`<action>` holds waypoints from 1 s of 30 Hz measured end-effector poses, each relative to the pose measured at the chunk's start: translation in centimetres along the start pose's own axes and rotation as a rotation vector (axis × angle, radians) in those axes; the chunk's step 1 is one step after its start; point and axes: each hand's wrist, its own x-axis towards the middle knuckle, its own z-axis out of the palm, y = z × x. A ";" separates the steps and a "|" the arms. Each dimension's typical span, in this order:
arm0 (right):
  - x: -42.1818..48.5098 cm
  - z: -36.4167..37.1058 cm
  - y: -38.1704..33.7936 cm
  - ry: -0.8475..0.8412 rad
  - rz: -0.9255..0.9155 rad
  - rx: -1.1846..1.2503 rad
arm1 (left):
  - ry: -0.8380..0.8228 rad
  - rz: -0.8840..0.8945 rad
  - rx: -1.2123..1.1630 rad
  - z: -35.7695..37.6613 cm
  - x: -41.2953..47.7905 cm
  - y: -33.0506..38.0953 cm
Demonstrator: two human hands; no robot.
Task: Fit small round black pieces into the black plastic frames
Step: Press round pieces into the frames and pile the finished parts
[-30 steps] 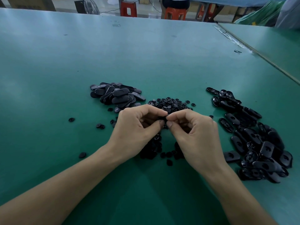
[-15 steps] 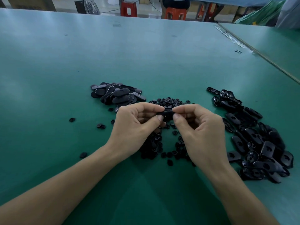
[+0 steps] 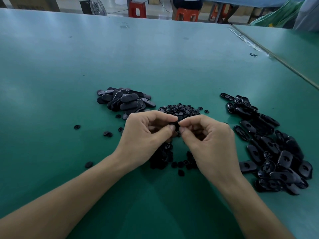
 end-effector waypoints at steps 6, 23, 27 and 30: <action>0.0 -0.1 0.1 -0.029 0.011 -0.012 | -0.024 0.019 0.044 0.1 -0.2 -0.1; 0.2 -0.1 0.3 -0.063 0.030 -0.018 | -0.026 0.043 0.103 0.2 0.0 -0.4; 0.0 0.3 0.2 -0.014 0.024 -0.039 | 0.001 0.086 0.181 0.3 -0.3 -0.5; -0.2 0.4 0.1 -0.014 0.020 -0.058 | 0.042 0.151 0.270 0.4 -0.5 -0.5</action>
